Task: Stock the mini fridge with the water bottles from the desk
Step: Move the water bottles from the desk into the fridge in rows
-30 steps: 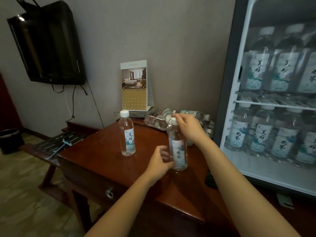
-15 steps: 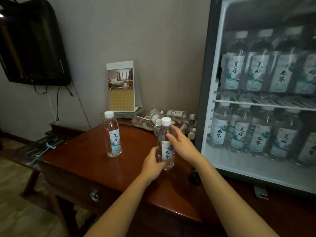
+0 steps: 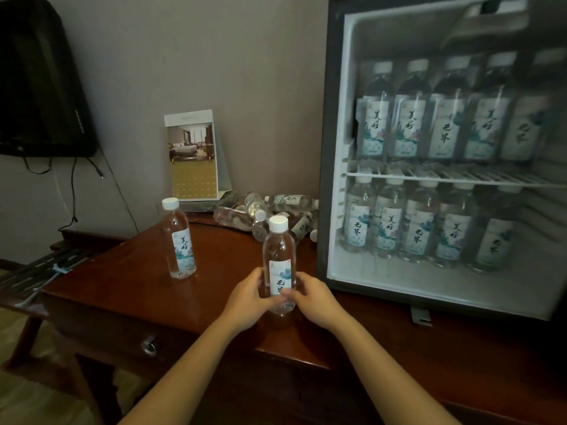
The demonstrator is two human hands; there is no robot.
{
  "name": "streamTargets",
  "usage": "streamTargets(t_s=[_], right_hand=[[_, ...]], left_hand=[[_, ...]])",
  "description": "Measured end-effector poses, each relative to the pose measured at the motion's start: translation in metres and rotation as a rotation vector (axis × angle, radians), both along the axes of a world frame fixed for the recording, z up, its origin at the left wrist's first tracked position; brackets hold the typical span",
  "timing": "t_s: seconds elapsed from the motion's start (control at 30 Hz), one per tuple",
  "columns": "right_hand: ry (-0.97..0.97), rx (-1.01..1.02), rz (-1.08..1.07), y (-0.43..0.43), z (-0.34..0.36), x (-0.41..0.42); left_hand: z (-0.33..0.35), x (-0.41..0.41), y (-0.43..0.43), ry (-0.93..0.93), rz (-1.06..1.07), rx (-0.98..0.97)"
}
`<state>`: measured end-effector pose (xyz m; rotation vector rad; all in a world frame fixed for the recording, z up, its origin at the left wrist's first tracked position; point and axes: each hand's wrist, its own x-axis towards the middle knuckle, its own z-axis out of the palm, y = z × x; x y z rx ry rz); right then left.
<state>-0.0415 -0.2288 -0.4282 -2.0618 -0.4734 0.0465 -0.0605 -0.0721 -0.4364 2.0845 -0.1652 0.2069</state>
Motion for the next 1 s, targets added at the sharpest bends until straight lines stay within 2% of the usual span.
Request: streamTargets(t_s=[0.23, 0.4, 0.63, 0.87, 1.0], right_hand=[[-0.129, 0.199, -0.099, -0.054, 0.025, -0.041], [-0.340, 0.286, -0.221, -0.120, 0.077, -0.079], [-0.593, 0.305, -0.436, -0.210, 0.159, -0.163], [-0.724, 0.284, -0.579, -0.268, 0.210, -0.229], [-0.761, 0.251, -0.612, -0.285, 0.230, -0.253]], left_hand=[[0.043, -0.021, -0.050, -0.217, -0.078, 0.141], [0.097, -0.025, -0.125, -0.363, -0.228, 0.125], [0.165, -0.067, -0.245, -0.569, -0.454, -0.120], [0.214, -0.115, -0.319, -0.719, -0.662, -0.300], [0.233, -0.134, -0.344, -0.767, -0.710, -0.331]])
